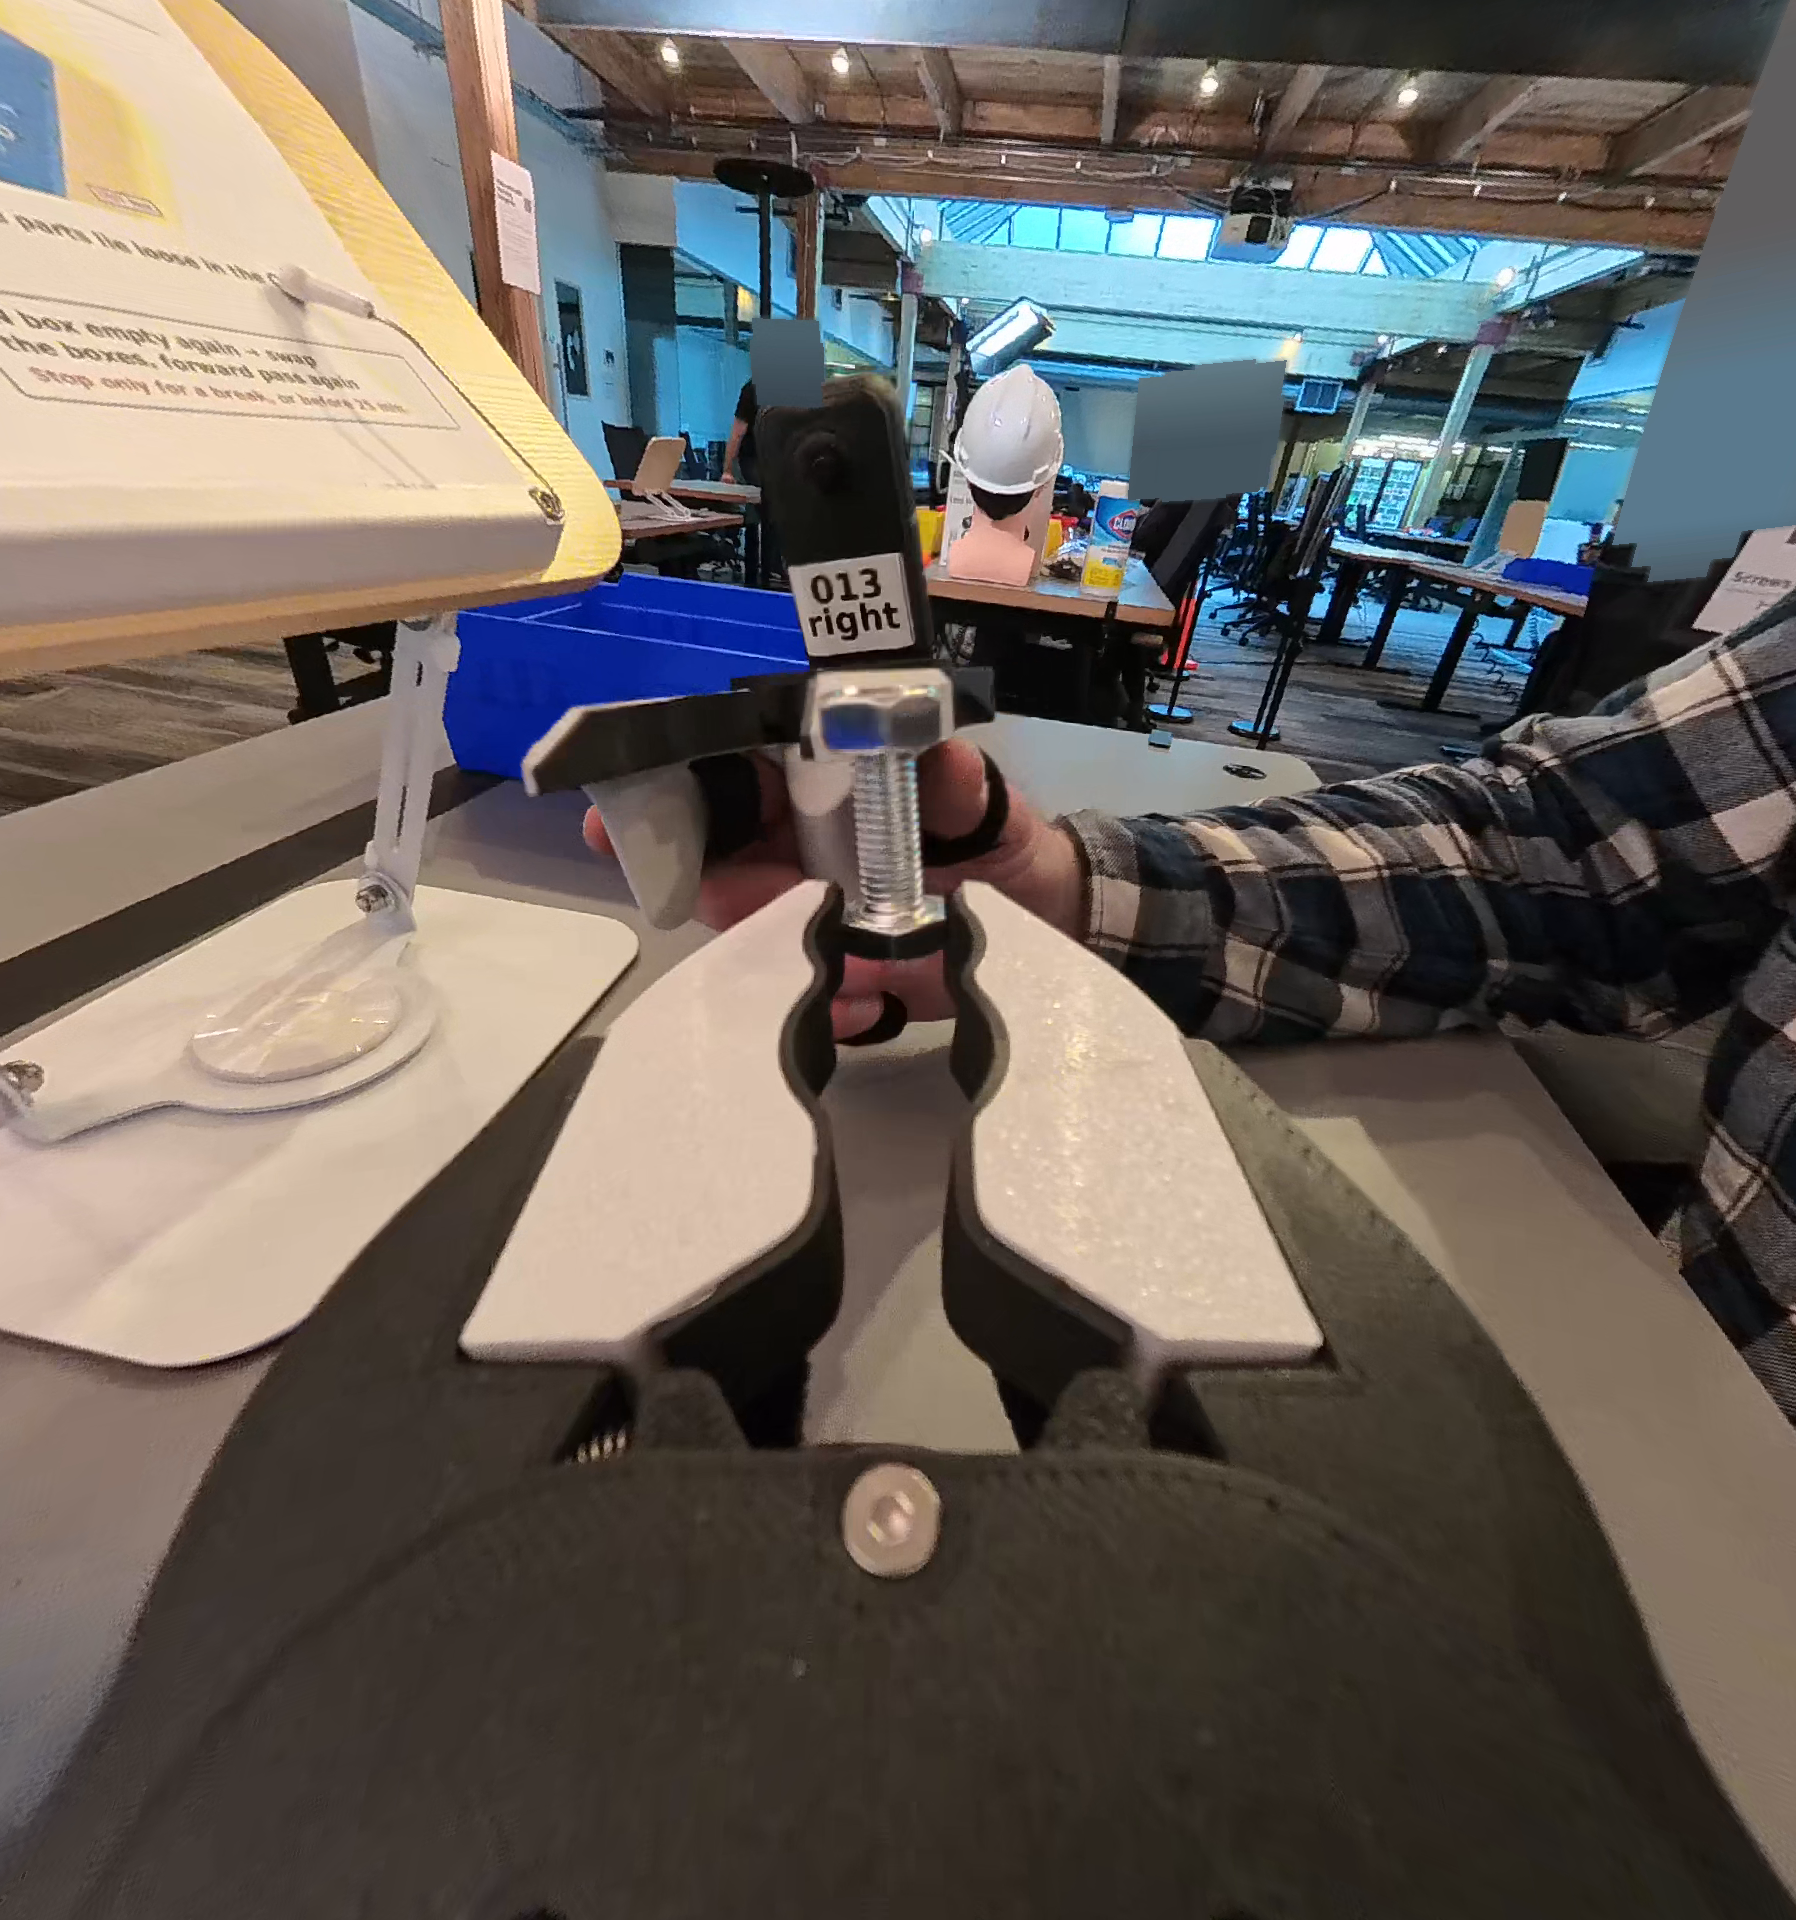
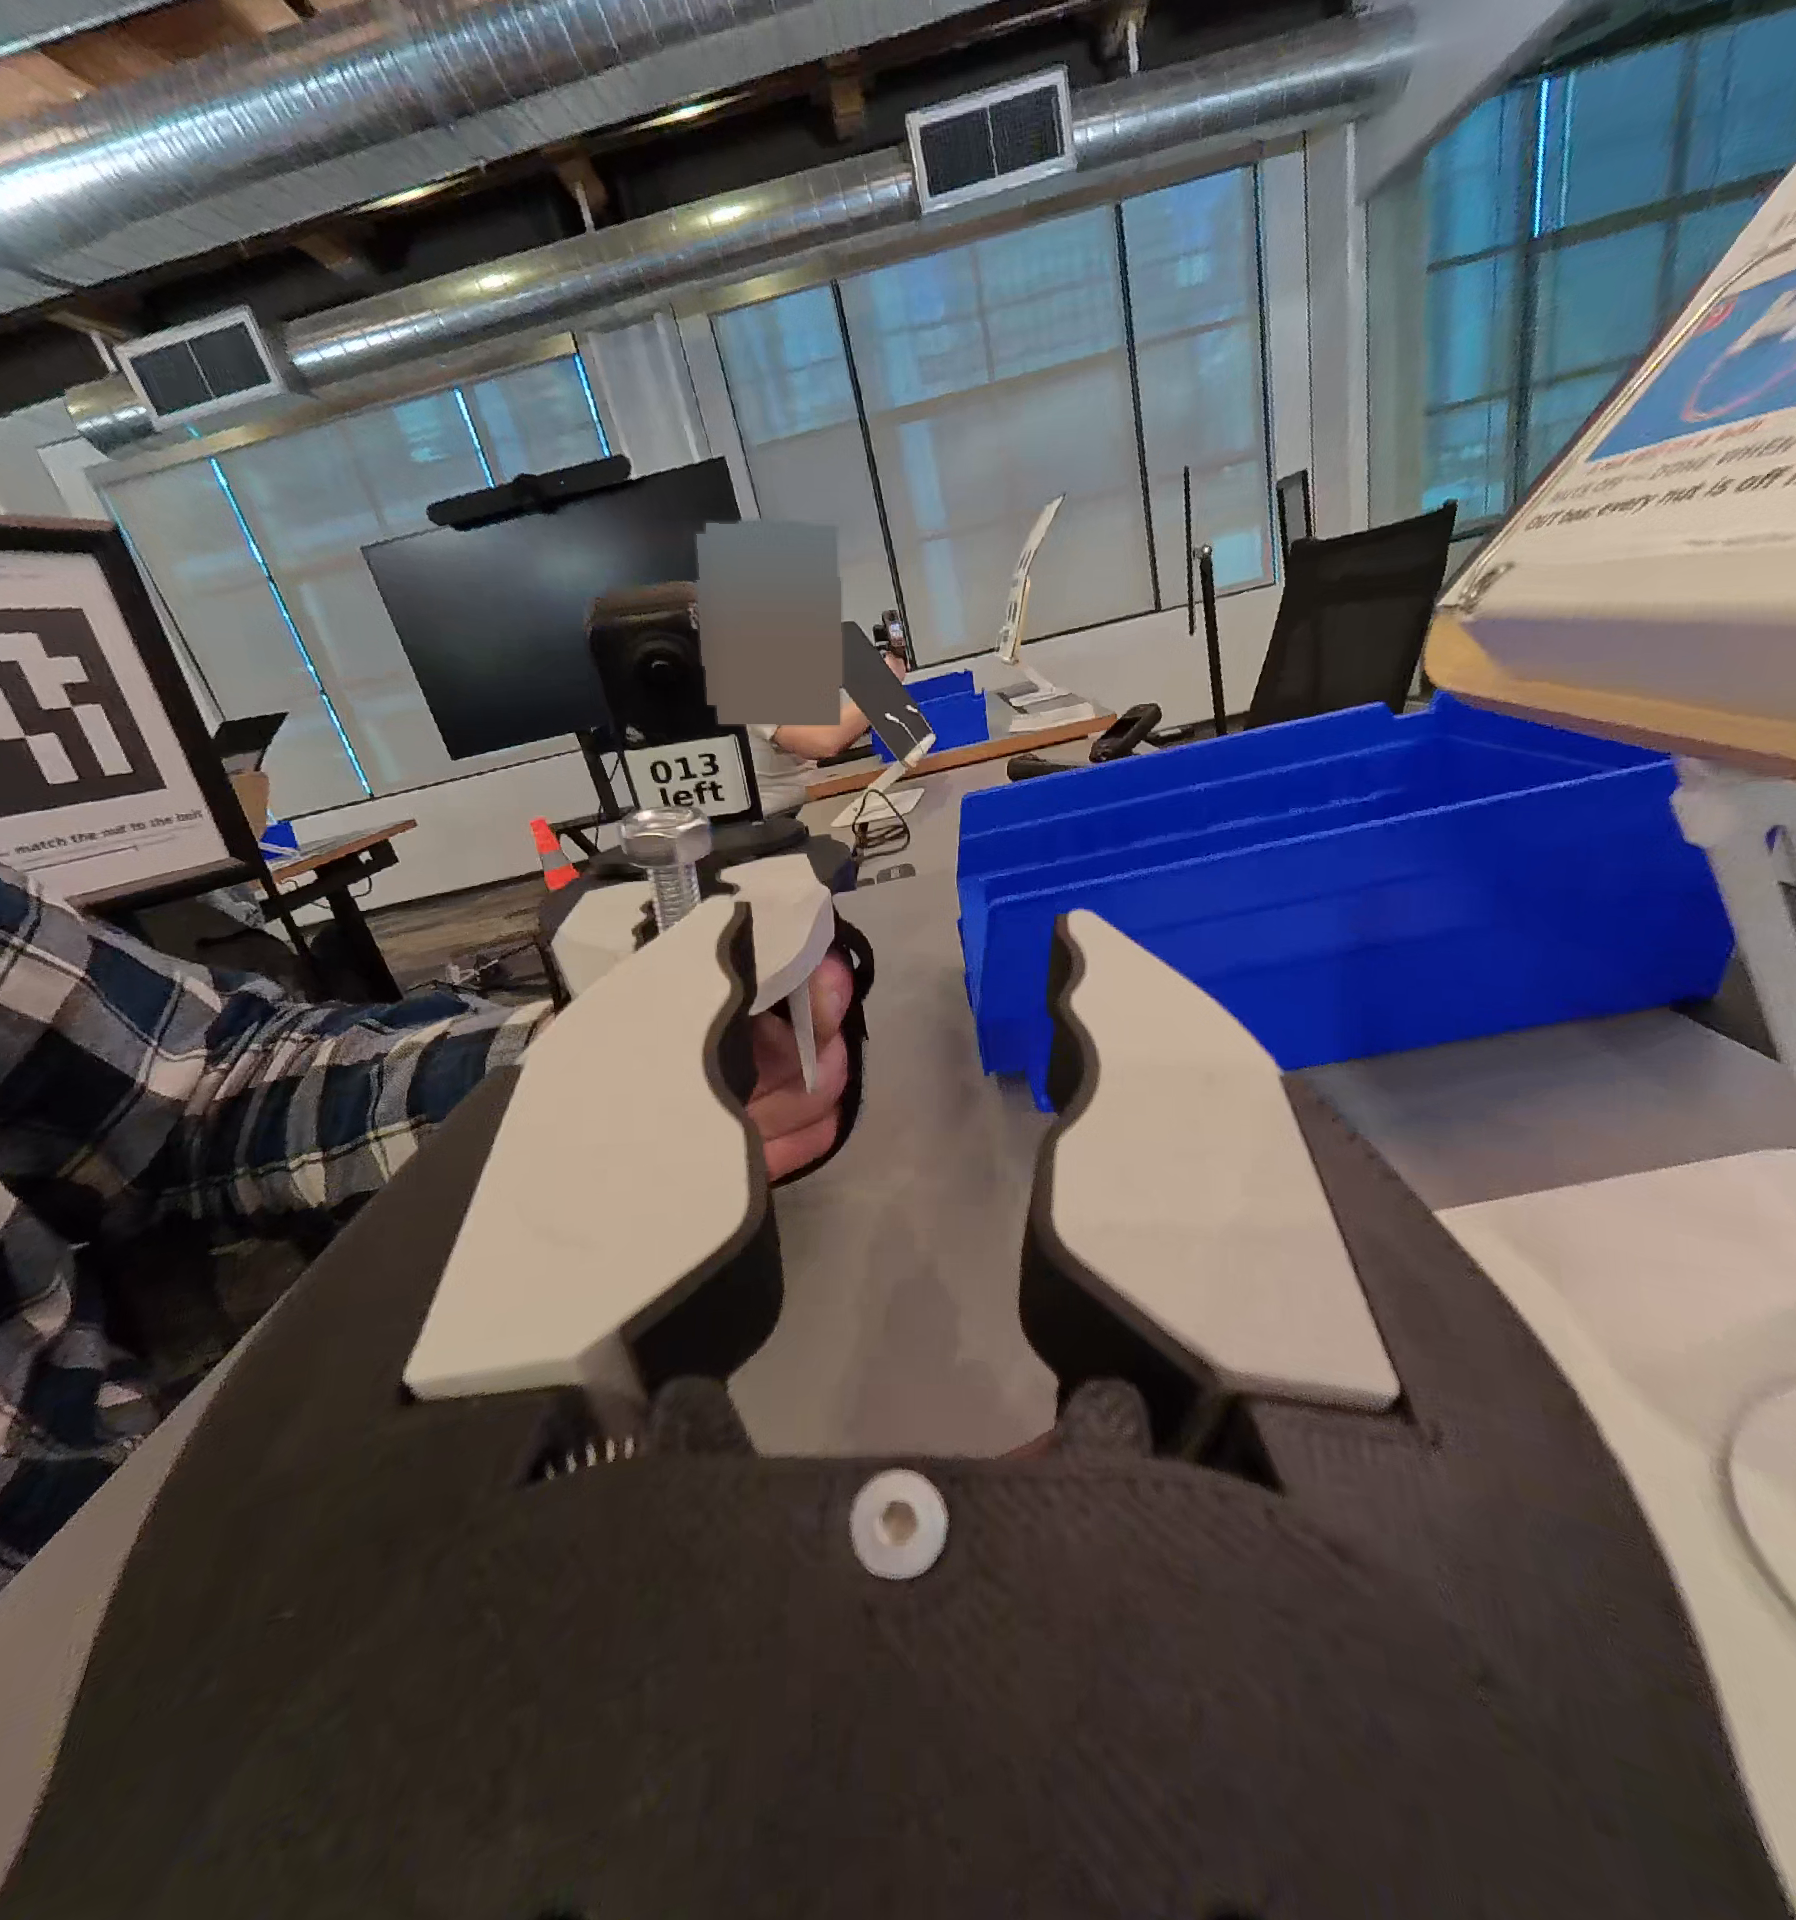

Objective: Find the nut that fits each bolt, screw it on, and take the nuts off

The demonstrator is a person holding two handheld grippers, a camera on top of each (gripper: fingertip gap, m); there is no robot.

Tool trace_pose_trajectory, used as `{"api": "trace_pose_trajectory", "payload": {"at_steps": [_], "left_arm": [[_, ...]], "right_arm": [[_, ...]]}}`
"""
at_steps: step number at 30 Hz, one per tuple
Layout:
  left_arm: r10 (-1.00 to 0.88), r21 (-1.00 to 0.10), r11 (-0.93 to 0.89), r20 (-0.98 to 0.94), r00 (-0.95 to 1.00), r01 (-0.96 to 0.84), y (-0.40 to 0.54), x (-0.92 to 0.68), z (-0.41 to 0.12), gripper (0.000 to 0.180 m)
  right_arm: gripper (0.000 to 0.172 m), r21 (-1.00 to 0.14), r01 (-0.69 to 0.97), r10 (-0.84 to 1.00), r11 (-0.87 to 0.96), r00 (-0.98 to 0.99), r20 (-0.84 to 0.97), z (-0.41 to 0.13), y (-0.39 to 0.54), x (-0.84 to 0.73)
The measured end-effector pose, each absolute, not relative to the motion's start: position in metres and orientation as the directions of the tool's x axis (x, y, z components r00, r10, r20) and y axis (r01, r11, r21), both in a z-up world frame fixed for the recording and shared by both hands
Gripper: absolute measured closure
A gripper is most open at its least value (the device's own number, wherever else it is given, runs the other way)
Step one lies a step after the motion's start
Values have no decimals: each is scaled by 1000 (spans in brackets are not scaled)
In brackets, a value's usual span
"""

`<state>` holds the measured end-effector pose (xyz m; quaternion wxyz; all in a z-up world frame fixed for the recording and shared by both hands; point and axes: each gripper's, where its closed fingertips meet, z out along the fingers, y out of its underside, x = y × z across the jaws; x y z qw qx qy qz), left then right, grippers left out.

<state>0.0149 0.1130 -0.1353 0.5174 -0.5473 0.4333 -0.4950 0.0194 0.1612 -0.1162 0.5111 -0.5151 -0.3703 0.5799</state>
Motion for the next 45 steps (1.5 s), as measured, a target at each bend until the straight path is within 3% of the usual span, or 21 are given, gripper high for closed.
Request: {"api": "trace_pose_trajectory", "payload": {"at_steps": [10, 35, 41, 45], "left_arm": [[-989, -996, -87, 86, 124, -4, 110, 22, -144, 163], [-988, -997, -73, 71, 134, -6, 111, 20, -141, 163], [-986, -998, -66, 64, 153, -10, 114, 17, -141, 163], [-954, -990, 16, -56, 294, -137, 131, 6, -147, 163]], "right_arm": [[115, -968, -189, 986, -166, -50, -159, -106, 127, -5], [117, -968, -190, 987, -162, -32, -159, -108, 136, 5], [126, -970, -187, 988, -156, -10, -157, -106, 143, 14], [136, -991, -58, 992, -117, 40, -119, -105, 143, 15]]}}
